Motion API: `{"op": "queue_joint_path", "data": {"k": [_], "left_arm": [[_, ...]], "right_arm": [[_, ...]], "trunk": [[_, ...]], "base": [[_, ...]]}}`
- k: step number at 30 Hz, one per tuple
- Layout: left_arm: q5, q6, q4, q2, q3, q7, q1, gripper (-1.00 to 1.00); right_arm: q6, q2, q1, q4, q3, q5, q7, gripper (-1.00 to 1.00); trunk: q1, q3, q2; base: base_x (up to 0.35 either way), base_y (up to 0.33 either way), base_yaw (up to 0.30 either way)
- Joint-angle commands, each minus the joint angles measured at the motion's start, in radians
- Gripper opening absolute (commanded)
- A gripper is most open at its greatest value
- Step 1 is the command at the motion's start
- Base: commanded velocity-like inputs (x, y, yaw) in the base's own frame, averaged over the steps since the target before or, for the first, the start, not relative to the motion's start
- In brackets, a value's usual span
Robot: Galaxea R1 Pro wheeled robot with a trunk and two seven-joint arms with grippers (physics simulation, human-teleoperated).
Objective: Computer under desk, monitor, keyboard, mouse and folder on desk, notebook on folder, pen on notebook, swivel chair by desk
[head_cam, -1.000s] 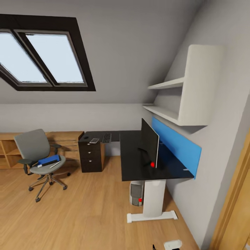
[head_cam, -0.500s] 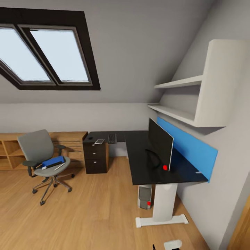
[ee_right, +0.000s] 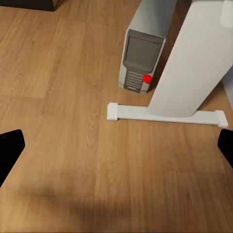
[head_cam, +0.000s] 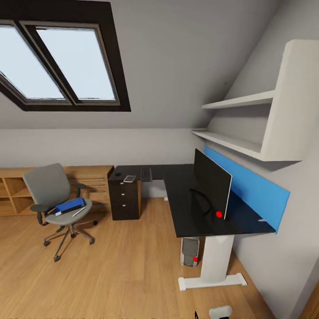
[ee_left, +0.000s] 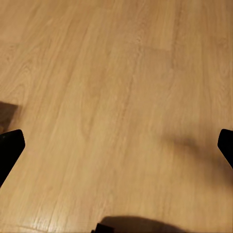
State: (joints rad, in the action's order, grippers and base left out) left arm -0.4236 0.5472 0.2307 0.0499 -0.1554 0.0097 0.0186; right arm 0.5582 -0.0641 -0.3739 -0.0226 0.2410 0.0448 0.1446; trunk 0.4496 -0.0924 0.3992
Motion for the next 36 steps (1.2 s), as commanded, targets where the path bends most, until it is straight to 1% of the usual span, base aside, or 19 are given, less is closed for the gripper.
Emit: {"op": "queue_joint_path", "data": {"k": [1, 17, 24, 36], "left_arm": [[-0.009, 0.003, -0.001, 0.001, -0.009, 0.001, 0.0, 1.0], [-0.008, 0.004, -0.001, 0.001, -0.009, 0.001, 0.0, 1.0], [-0.008, 0.006, -0.001, 0.001, -0.009, 0.001, 0.0, 1.0], [-0.007, 0.007, -0.001, 0.001, -0.009, 0.001, 0.0, 1.0]], "right_arm": [[0.002, 0.0, 0.0, 0.001, 0.009, 0.005, 0.006, 1.0], [0.002, 0.0, -0.001, 0.001, 0.008, 0.004, 0.006, 1.0], [0.002, 0.0, -0.001, 0.001, 0.008, 0.004, 0.006, 1.0], [0.002, 0.0, -0.001, 0.001, 0.008, 0.004, 0.006, 1.0]], "trunk": [[0.0, 0.002, 0.001], [0.0, 0.028, 0.001], [0.0, 0.04, 0.001], [0.0, 0.059, 0.001]], "base": [[0.012, 0.016, 0.0], [0.002, 0.024, 0.0], [0.0, 0.245, -0.028], [0.0, 0.319, -0.077]]}}
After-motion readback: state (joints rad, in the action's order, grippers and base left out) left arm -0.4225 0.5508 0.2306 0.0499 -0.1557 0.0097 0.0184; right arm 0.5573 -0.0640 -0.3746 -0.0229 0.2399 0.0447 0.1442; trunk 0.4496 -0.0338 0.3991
